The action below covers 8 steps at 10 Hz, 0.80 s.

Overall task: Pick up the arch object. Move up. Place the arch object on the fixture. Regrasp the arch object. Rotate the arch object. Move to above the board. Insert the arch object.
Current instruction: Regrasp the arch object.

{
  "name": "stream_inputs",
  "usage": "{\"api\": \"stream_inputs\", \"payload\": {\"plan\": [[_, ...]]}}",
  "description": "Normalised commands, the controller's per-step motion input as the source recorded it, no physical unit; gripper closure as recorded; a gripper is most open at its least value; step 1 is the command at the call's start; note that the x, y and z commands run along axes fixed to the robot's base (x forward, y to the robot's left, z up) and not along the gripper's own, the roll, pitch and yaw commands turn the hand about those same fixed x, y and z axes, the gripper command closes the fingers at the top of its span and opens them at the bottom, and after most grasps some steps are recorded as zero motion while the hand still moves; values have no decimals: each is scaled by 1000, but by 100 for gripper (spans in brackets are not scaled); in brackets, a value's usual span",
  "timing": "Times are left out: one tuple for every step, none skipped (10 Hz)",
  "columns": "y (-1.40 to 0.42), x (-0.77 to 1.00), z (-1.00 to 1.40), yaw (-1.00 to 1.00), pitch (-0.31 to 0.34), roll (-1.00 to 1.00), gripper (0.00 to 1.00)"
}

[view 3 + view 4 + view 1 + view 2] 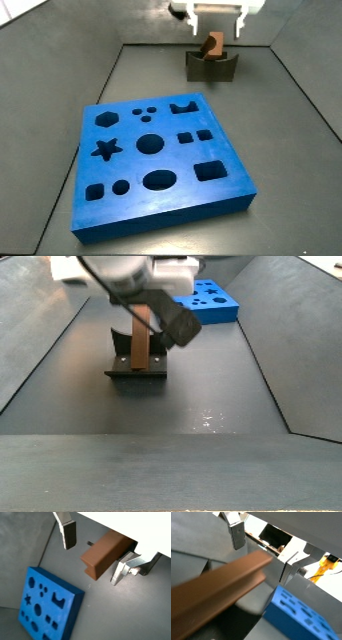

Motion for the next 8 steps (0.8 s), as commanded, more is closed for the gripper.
{"api": "stream_inputs", "payload": {"plan": [[6, -24, 1000, -6, -8, 10, 0], [9, -29, 1000, 3, 4, 24, 0], [10, -29, 910, 8, 14, 29, 0], [12, -33, 661, 9, 25, 28, 0], [12, -31, 468, 7, 35, 30, 0], [12, -27, 216, 3, 48, 34, 0], [-847, 152, 635, 36, 52, 1000, 0], [-784, 145, 503, 36, 52, 1000, 0]]}}
